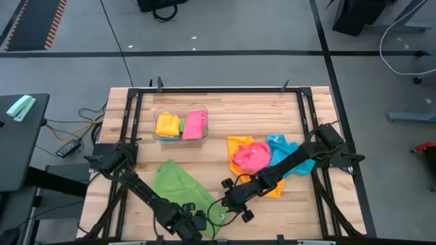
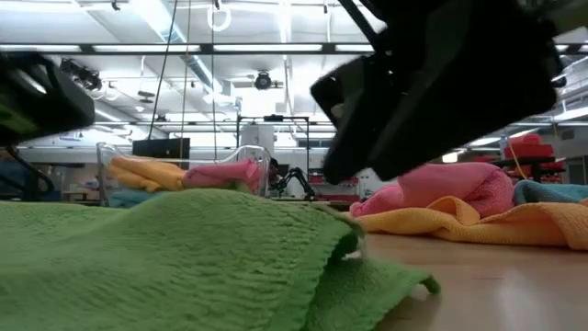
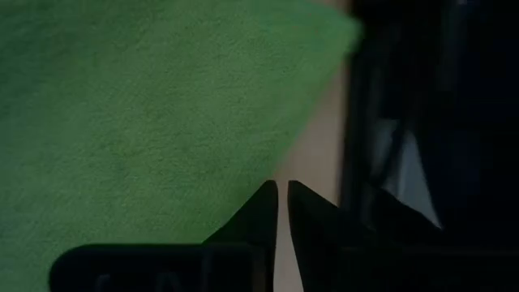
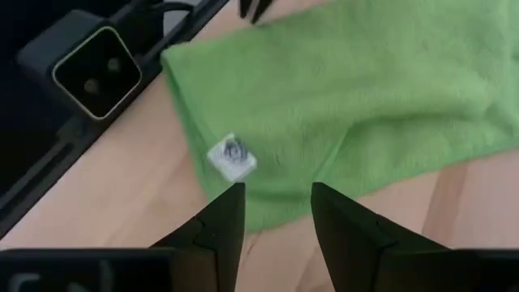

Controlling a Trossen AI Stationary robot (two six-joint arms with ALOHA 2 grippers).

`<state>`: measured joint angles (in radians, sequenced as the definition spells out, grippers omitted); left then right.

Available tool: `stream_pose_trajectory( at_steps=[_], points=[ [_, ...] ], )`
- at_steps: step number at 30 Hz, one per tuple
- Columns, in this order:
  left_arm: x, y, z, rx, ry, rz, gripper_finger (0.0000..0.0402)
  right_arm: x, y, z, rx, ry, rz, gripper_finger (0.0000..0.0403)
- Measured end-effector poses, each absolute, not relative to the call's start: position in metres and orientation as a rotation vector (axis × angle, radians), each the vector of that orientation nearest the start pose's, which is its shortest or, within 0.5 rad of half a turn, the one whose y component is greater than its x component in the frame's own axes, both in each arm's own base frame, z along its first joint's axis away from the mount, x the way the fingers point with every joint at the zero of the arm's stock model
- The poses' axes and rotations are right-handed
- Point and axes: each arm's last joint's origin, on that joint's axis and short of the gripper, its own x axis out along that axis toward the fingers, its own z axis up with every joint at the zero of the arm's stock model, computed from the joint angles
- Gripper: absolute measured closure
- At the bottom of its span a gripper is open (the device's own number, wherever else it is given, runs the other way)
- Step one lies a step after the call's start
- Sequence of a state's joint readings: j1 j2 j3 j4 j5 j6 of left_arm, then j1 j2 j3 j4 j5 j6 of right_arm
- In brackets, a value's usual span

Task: Fold microfiber towels
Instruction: Fold the green microfiber towel

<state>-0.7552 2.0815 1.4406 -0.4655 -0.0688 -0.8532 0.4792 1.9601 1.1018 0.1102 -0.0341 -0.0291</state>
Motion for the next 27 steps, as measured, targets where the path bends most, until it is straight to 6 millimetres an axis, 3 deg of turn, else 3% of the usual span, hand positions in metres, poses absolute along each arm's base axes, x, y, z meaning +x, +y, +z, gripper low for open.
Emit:
stream_pose_trajectory(
  at_steps=[8,13,27],
  points=[
    [0.310,-0.298,0.171,-0.296,1.139,-0.142,0.0378,0.362,0.184,0.151,-0.221,0.647,0.509,0.0250],
    [0.304,-0.298,0.177,-0.162,1.069,-0.044,0.0380,0.365,0.183,0.149,-0.189,0.639,0.507,0.0250],
    [0.308,-0.288,0.177,-0.106,1.043,0.029,0.0319,0.355,0.206,0.150,-0.201,0.605,0.551,0.0251]
  ],
)
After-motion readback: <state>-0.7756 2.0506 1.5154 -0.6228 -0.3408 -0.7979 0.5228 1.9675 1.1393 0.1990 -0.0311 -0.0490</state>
